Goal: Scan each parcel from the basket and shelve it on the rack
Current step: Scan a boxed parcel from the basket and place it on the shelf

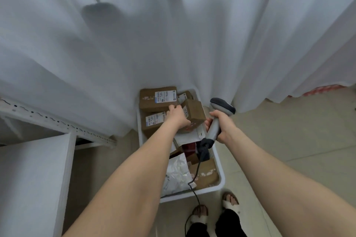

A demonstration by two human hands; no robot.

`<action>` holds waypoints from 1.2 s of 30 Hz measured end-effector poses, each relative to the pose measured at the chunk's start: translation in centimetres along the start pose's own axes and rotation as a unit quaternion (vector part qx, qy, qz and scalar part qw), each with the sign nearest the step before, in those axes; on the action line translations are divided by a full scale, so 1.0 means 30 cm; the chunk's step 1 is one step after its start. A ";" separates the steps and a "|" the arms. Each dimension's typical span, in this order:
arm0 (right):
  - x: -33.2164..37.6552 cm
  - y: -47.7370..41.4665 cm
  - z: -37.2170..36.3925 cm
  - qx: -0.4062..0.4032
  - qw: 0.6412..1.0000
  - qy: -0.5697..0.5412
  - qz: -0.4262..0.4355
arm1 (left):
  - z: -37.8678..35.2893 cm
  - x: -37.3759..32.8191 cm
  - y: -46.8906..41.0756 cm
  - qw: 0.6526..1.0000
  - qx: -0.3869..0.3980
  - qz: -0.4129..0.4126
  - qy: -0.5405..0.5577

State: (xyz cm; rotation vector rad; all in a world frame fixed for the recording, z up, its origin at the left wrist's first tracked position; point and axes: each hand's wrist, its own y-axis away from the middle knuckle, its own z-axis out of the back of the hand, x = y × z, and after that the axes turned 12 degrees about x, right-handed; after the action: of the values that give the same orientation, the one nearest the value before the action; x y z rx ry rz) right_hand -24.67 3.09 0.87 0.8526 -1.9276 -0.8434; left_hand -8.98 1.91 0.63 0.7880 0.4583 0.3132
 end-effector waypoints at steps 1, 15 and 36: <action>0.004 -0.057 0.020 -0.002 1.000 0.000 -0.003 | -0.022 0.000 -0.056 1.000 0.008 0.001 0.003; -0.079 -0.798 0.252 0.042 0.998 0.031 -0.047 | -0.241 -0.003 -0.854 0.998 -0.041 -0.012 0.042; -0.255 -0.730 0.246 -0.065 0.996 0.049 -0.018 | -0.255 0.107 -0.721 0.999 0.006 0.047 0.023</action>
State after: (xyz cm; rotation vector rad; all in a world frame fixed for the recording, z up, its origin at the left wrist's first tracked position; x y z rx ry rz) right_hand -22.76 -0.87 -23.08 0.8363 -1.7564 -0.9216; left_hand -7.94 -6.51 -20.94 0.8166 0.4675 0.4165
